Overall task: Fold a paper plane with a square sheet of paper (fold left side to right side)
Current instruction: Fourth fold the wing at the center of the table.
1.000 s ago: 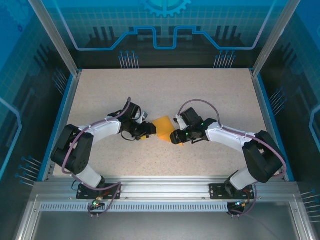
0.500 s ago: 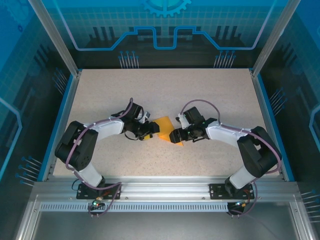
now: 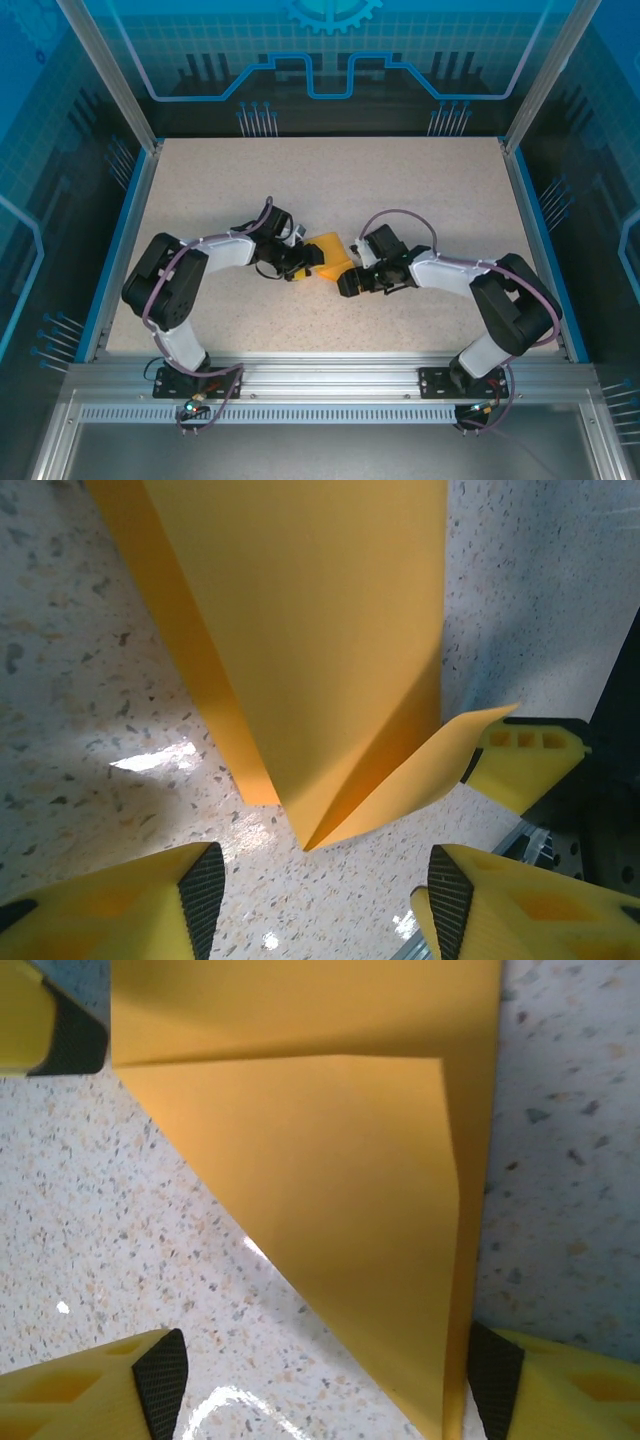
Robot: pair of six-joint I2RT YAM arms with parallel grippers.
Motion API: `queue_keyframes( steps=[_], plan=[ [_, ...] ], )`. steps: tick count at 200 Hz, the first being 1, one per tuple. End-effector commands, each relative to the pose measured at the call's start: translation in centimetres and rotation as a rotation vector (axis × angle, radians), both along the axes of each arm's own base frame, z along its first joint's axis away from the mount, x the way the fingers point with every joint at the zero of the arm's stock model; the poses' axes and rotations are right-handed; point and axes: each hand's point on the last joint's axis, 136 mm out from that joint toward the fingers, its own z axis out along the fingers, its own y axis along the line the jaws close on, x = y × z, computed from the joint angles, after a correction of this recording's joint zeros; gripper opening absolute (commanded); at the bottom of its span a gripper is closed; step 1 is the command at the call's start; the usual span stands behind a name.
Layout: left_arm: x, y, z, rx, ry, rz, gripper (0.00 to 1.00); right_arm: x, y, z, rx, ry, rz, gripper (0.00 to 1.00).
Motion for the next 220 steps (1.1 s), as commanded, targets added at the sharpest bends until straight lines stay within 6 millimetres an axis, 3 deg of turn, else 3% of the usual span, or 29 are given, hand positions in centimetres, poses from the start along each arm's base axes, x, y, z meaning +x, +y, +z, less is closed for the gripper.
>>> queue_keyframes(
  steps=[1, 30, 50, 90, 125, 161, 167, 220],
  plan=[
    [0.7, -1.3, 1.3, -0.053, -0.018, -0.017, 0.58, -2.9, 1.1, -0.2, 0.026, 0.069, 0.049, 0.73],
    [0.9, -1.3, 1.6, -0.051, -0.025, -0.015, 0.52, -3.2, 1.2, 0.3, 0.021, 0.060, 0.055, 0.71],
    [1.0, -1.4, 1.8, -0.052, -0.029, -0.014, 0.49, -2.7, 0.2, 0.9, -0.026, 0.017, 0.028, 0.72],
    [1.2, -1.5, 2.8, -0.058, -0.044, -0.012, 0.44, -1.3, -1.8, 4.1, -0.168, -0.187, 0.009, 0.75],
    [1.4, -1.7, 3.5, -0.062, -0.049, -0.004, 0.40, -1.2, 0.8, 5.0, -0.212, -0.309, 0.089, 0.68],
    [1.6, -1.9, 3.7, -0.060, -0.038, 0.001, 0.36, -0.4, 2.3, 3.4, -0.330, -0.360, 0.125, 0.65],
    [1.7, -2.0, 3.8, -0.061, -0.041, 0.002, 0.36, 0.2, 3.1, 3.9, -0.326, -0.377, 0.122, 0.64],
    [2.0, -2.2, 4.1, -0.065, -0.038, 0.008, 0.31, 1.3, 3.7, 2.3, -0.395, -0.388, 0.126, 0.59]
  ],
)
